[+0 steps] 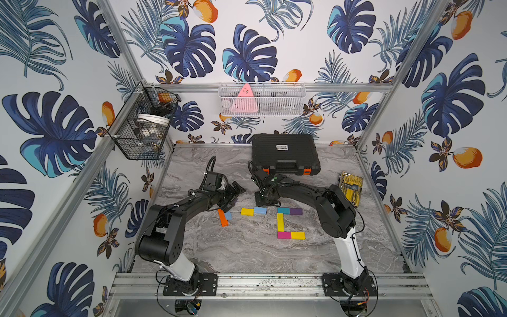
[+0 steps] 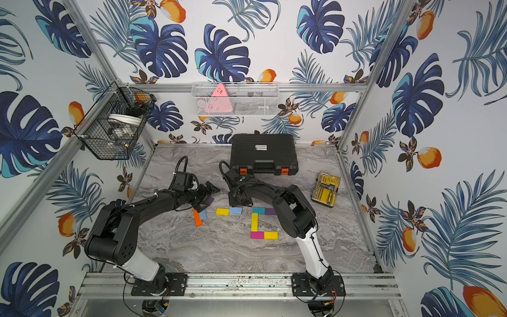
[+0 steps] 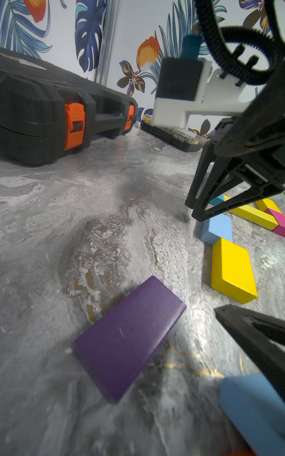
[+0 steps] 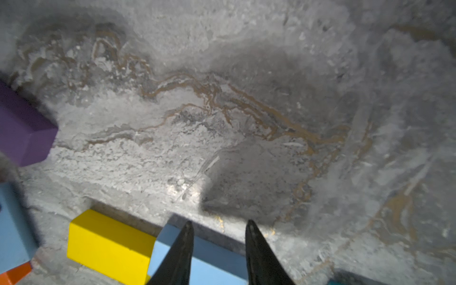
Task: Assemble the letter c with building blocks
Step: Assemble the building block at the center of the board.
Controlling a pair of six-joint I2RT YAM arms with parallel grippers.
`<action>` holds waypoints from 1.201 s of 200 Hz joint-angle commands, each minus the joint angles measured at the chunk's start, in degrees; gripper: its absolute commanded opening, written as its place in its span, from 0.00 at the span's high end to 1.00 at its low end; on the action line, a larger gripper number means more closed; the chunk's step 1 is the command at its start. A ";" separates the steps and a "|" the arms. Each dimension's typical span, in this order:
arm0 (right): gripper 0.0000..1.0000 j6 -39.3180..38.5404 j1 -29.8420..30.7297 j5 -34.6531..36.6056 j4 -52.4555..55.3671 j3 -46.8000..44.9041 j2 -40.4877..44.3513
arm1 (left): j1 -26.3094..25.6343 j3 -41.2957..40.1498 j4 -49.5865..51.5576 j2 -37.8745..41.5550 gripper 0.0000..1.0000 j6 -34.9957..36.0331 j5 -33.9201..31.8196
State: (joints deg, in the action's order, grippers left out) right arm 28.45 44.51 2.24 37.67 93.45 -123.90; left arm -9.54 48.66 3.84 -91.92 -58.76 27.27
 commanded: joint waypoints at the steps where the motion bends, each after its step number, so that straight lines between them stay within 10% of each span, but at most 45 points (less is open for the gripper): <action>1: 0.62 -0.45 0.05 -0.60 0.49 -0.41 0.24 | 0.14 0.03 -1.05 0.25 0.01 -0.68 0.59; 240: 0.52 4.58 0.31 -1.70 -3.88 -11.82 13.68 | -5.88 -2.23 -0.07 1.22 0.01 -0.82 -3.69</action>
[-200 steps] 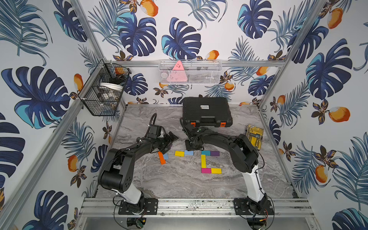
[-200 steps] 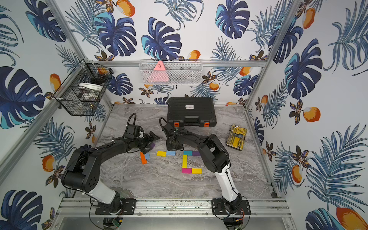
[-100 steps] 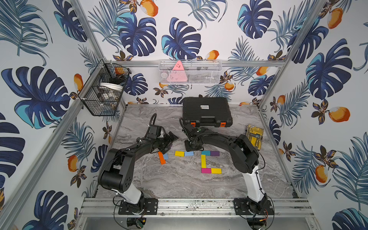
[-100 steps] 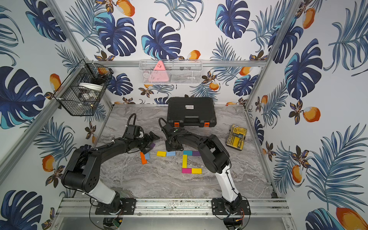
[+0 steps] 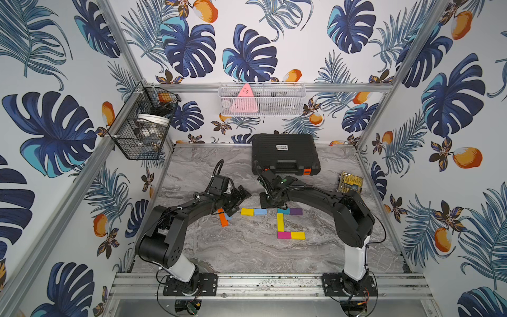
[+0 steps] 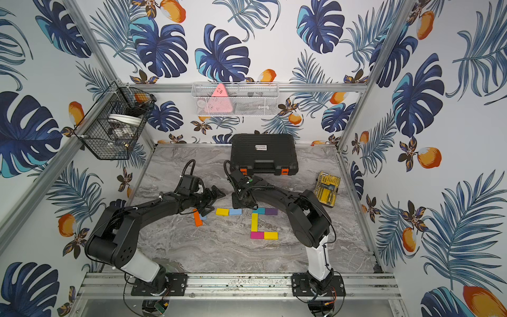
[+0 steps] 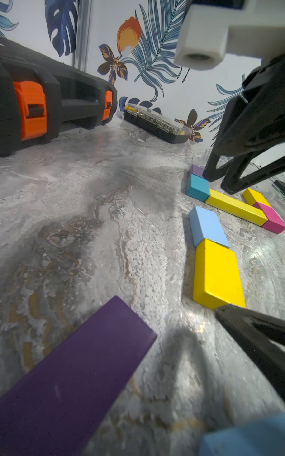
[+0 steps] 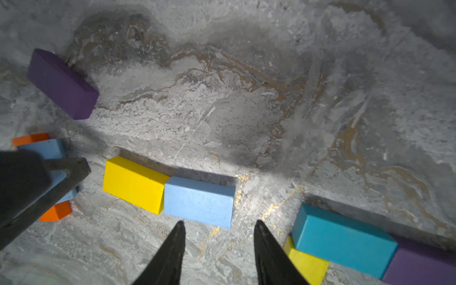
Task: Assemble the letter c with building blocks
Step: Assemble the building block at the center of the board.
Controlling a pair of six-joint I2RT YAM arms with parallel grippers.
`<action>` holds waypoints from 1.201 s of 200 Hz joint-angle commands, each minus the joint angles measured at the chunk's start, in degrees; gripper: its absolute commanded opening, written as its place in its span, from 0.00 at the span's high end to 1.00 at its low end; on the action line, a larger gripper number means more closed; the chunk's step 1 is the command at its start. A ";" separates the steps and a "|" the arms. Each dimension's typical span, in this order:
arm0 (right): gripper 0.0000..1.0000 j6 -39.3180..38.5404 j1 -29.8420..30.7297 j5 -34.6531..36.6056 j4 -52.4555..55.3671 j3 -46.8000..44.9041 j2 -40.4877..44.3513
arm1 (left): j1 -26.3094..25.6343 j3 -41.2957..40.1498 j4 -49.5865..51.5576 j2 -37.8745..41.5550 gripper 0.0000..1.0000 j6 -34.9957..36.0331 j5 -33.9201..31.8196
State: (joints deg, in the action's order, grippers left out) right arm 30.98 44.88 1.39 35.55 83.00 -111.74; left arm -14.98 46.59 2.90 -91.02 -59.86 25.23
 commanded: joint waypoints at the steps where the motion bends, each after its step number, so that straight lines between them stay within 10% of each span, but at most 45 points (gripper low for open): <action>1: 0.52 2.05 -0.01 -0.85 -1.83 -1.45 1.53 | -0.46 -0.17 0.88 0.32 0.01 0.31 -1.67; 123: 0.49 5.67 -0.06 -5.85 -5.87 -4.77 1.62 | -1.79 -0.14 -0.23 -1.58 0.01 0.13 -2.25; 240: 0.26 7.08 -0.05 -6.46 -7.32 -6.52 0.48 | -3.69 -0.01 -1.41 -2.15 0.01 -0.79 -2.29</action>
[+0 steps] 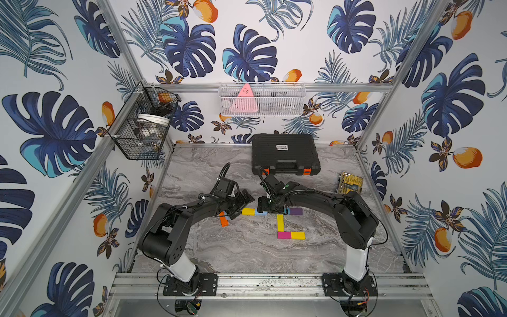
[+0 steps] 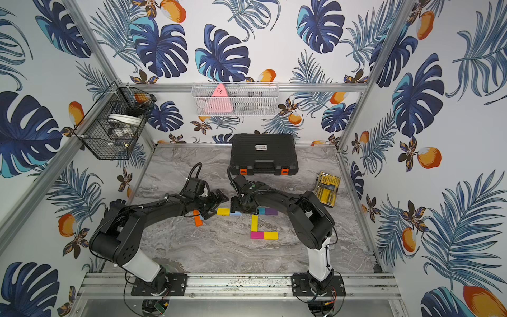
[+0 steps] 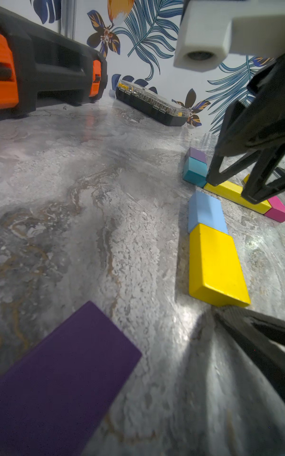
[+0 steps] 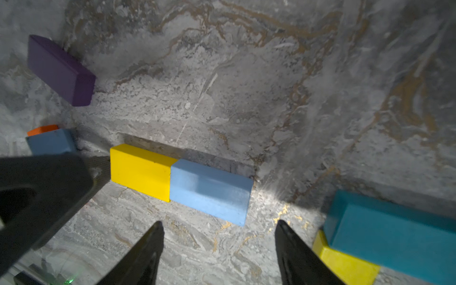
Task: Assemble the letter c with building blocks
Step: Assemble the building block at the center of the board.
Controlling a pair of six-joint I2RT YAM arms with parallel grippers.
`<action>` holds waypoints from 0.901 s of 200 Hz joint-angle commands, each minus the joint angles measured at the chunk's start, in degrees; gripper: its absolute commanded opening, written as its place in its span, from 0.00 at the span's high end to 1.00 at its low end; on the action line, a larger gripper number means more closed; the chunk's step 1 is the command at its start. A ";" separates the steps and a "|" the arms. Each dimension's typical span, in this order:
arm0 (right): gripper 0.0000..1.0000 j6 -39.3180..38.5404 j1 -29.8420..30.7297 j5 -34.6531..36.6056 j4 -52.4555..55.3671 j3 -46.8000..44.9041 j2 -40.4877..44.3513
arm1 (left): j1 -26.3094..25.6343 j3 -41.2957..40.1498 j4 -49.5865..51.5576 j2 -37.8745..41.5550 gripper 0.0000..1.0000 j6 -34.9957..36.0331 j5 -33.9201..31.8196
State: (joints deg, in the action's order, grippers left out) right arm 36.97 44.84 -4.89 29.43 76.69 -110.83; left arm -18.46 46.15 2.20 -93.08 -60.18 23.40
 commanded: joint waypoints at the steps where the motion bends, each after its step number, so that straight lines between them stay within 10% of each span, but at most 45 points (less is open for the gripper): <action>1: 0.26 1.13 -0.01 -0.25 -1.21 -0.21 -0.44 | -0.24 0.48 -0.75 -0.09 0.01 -0.46 -0.46; 180: 0.24 0.75 -0.06 -0.30 -1.40 -1.26 3.56 | -0.12 4.60 3.69 0.49 0.01 2.67 -1.59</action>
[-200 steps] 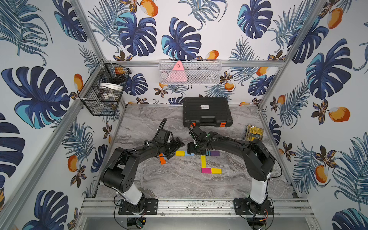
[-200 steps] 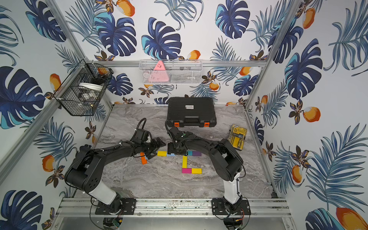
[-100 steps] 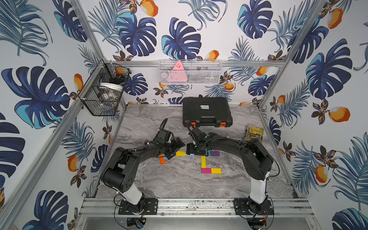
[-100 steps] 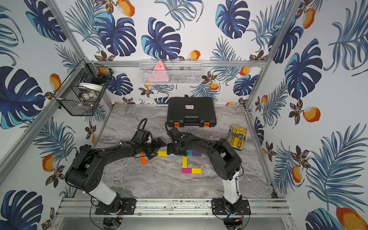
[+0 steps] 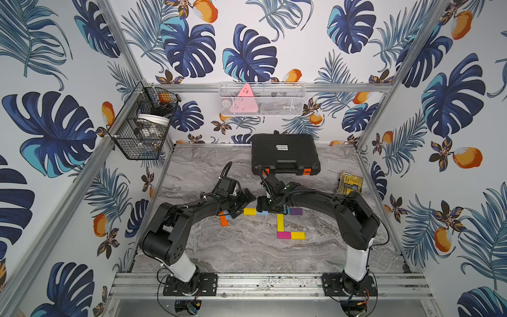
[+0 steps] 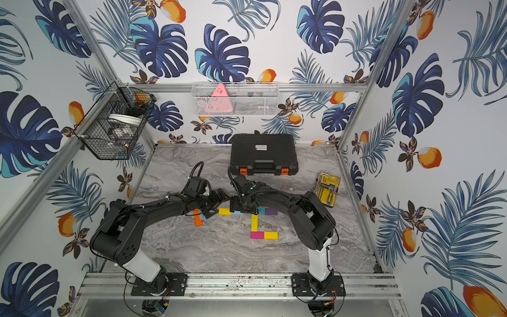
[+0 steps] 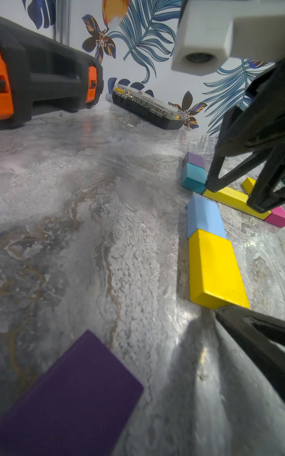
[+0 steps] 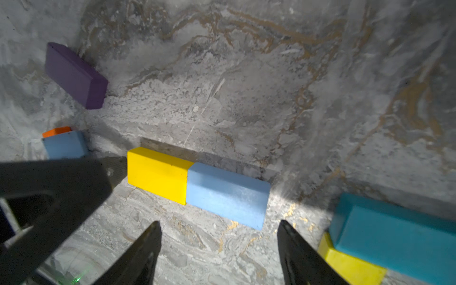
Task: Assemble the letter c with building blocks
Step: Assemble the building block at the center of the board.
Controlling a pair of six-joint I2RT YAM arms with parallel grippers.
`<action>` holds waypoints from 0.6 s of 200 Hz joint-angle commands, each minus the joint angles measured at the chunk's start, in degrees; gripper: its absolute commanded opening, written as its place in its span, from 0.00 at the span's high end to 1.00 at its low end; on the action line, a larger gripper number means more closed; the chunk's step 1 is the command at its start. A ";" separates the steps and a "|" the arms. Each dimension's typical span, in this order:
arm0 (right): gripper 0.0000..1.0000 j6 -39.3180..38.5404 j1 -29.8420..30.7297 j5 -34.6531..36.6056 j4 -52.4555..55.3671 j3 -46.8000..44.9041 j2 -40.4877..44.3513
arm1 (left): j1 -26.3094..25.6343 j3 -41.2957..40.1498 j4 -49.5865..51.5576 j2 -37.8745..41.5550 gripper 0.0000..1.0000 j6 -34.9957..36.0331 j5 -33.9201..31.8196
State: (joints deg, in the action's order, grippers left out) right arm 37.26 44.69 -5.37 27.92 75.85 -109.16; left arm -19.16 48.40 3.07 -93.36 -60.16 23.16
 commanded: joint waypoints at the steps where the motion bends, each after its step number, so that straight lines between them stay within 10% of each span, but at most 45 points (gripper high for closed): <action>1: 0.24 0.46 0.07 0.18 0.11 -0.44 1.96 | 0.64 2.46 2.99 0.80 0.01 2.80 -1.40; 64: 0.24 0.66 5.04 1.64 0.88 1.20 3.39 | 8.47 6.22 12.37 5.02 0.01 8.71 -1.51; 120: 0.24 1.17 14.08 1.78 0.32 7.52 -2.69 | 10.46 4.80 28.57 13.81 0.01 13.31 -17.68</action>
State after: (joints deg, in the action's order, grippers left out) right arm 37.52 56.21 -3.70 28.16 80.90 -109.47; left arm -9.26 53.98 21.74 -82.37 -49.43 15.31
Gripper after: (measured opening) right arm 0.758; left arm 0.991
